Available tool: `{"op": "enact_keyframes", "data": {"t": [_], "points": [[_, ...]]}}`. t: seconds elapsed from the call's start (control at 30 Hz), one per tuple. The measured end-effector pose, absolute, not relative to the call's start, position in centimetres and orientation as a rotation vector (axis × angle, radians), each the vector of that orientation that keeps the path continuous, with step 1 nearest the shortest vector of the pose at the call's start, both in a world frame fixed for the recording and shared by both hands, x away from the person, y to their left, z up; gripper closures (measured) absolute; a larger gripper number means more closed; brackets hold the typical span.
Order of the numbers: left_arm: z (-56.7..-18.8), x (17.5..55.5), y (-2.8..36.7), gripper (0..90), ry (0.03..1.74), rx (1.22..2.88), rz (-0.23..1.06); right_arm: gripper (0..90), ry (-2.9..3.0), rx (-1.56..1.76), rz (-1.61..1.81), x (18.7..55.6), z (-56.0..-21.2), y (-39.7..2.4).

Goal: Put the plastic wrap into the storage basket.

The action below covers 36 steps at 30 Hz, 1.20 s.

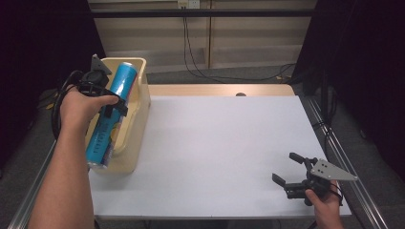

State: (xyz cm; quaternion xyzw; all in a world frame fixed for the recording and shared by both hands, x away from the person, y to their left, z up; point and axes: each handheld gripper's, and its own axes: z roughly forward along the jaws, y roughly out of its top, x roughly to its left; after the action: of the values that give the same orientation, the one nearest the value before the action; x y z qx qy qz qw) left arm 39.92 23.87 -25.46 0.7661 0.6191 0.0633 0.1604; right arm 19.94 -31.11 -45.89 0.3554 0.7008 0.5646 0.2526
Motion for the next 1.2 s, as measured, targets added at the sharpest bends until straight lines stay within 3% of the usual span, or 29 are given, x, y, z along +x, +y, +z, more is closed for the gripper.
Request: {"op": "enact_keyframes", "data": {"t": [1.2], "points": [[-26.9, 39.9, 25.3, 31.9, 1.837, 2.173, 0.175, 1.0, 1.912, 0.963, 1.533, 19.9, -45.9, -31.0]]}}
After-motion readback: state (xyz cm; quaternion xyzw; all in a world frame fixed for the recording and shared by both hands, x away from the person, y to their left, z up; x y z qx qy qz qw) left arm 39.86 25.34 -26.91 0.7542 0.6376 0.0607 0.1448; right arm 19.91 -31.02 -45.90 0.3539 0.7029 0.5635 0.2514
